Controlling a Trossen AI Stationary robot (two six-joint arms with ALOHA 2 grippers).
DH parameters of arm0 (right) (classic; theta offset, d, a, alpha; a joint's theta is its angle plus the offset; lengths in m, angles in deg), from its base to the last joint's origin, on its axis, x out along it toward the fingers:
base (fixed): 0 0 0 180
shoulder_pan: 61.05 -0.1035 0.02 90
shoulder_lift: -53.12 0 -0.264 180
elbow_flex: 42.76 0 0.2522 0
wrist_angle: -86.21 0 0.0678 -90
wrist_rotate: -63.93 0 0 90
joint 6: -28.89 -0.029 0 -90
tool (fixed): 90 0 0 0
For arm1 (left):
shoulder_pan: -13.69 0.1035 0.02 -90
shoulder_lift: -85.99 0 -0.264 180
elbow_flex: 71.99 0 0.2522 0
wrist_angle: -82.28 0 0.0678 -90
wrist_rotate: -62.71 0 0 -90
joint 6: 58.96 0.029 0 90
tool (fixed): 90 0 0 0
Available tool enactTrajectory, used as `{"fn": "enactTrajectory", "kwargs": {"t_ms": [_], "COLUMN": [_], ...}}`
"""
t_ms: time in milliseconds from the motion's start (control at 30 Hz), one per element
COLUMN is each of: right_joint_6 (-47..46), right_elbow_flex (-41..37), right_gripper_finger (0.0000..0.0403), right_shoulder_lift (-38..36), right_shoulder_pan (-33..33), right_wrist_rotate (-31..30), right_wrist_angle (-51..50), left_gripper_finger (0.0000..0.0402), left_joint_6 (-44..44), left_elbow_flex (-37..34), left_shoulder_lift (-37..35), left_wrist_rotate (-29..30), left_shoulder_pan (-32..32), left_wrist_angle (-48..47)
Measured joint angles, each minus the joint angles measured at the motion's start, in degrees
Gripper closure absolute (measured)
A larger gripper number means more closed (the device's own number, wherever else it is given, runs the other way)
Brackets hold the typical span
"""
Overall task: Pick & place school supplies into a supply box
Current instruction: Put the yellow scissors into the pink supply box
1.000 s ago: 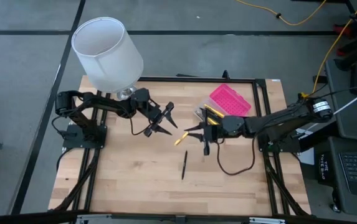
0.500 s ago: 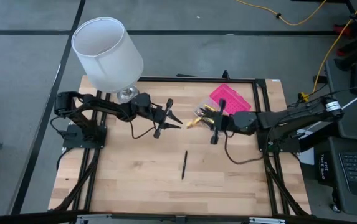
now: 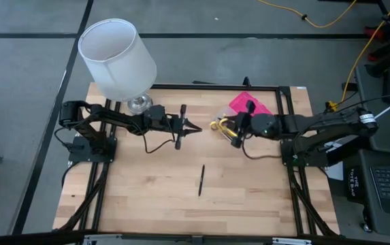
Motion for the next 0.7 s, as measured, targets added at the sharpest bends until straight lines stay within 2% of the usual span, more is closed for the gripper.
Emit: {"fn": "enactTrajectory", "kwargs": {"t_ms": [233,433,567,700], "right_joint_6": [-7.43,-10.44,-13.37,-15.41], "right_elbow_flex": [4.6,5.13,5.12,5.02], "right_gripper_finger": [0.036,0.036,0.036,0.036], "right_shoulder_lift": [0.2,0.24,0.24,0.26], "right_shoulder_pan": [4.77,9.81,14.73,17.75], "right_wrist_rotate": [0.33,4.98,11.97,12.55], "right_wrist_angle": [-12.77,-14.2,-16.29,-19.77], "left_gripper_finger": [0.0395,0.0395,0.0395,0.0394], "left_joint_6": [4.44,4.59,4.5,4.5], "left_elbow_flex": [0.0,0.0,0.0,0.0], "left_shoulder_lift": [0.0,0.0,0.02,0.02], "left_wrist_rotate": [0.12,-0.05,-0.03,-0.05], "left_shoulder_pan": [-0.28,-0.85,-0.82,-0.83], "left_wrist_angle": [0.11,0.0,0.0,0.0]}}
